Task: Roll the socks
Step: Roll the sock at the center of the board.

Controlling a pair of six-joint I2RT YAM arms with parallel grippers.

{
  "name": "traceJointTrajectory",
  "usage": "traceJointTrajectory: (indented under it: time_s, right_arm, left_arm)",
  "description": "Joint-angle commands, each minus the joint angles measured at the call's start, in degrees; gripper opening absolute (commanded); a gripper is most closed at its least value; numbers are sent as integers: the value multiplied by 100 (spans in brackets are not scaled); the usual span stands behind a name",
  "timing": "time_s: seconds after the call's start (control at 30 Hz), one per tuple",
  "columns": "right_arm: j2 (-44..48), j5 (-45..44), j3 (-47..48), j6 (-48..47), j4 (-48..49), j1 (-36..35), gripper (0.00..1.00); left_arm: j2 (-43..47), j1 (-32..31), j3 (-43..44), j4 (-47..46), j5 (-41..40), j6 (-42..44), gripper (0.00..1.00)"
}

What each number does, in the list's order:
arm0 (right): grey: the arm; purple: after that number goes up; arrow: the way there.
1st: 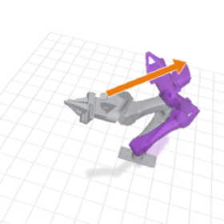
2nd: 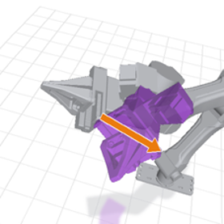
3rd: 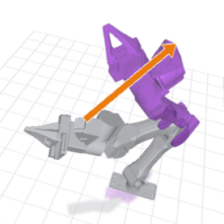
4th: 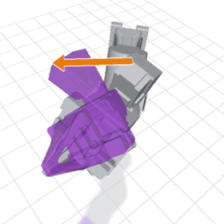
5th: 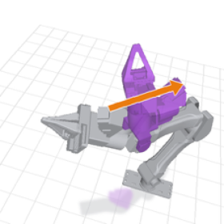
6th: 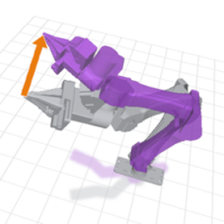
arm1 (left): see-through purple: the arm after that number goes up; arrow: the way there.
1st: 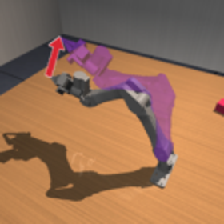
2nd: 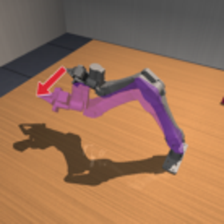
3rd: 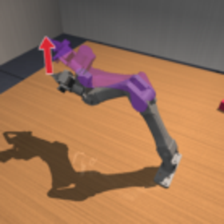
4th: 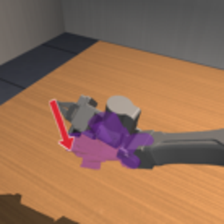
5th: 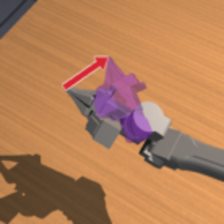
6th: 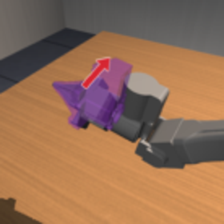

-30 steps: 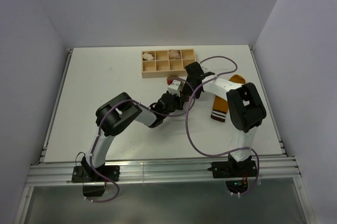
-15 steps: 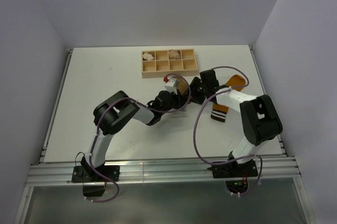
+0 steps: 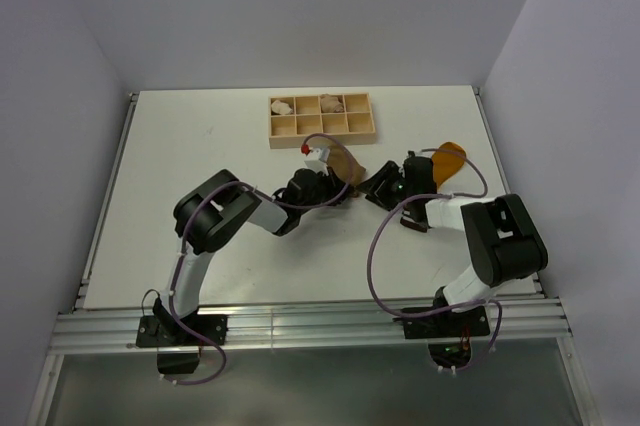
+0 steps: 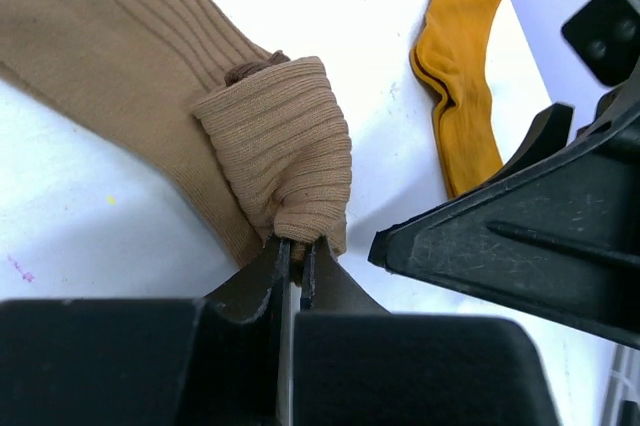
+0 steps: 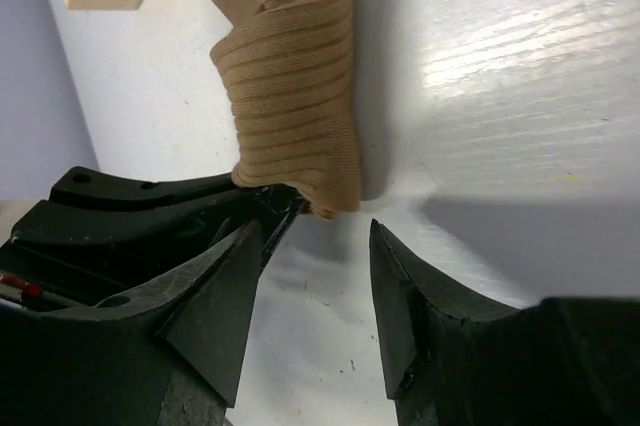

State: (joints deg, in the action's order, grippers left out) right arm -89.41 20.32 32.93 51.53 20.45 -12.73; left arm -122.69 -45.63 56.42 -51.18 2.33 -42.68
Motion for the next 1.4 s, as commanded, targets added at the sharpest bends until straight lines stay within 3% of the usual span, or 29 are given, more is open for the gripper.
traceJointTrajectory:
  time_s: [0.0,0.23,0.43,1.1,1.13,1.23,1.27,1.37]
  right_arm:
    - [38,122,-286,252,1065,209,54]
    - [-604,420,-673,911,2804,377,57]
    - [-1140,465,-761,1245,3604,377,59]
    - [-2255,1026,-560,1781,4845,254,58]
    - [-2326,1097,-533,1904,4933,254,56]
    - [-2573,1194,-498,2124,5311,219,36]
    - [-2590,1194,-515,2142,5338,210,25]
    - [-2495,1124,-524,1976,5111,201,5]
  left_arm:
    - [53,63,-228,574,154,-153,0]
    - [44,107,-219,547,286,-153,0]
    - [44,133,-202,548,382,-127,0]
    - [-176,142,26,521,927,-153,0]
    - [-185,150,44,521,945,-153,0]
    - [-237,142,70,521,1024,-180,0]
    - [-237,150,62,504,1050,-188,0]
    - [-176,142,-17,477,946,-180,2]
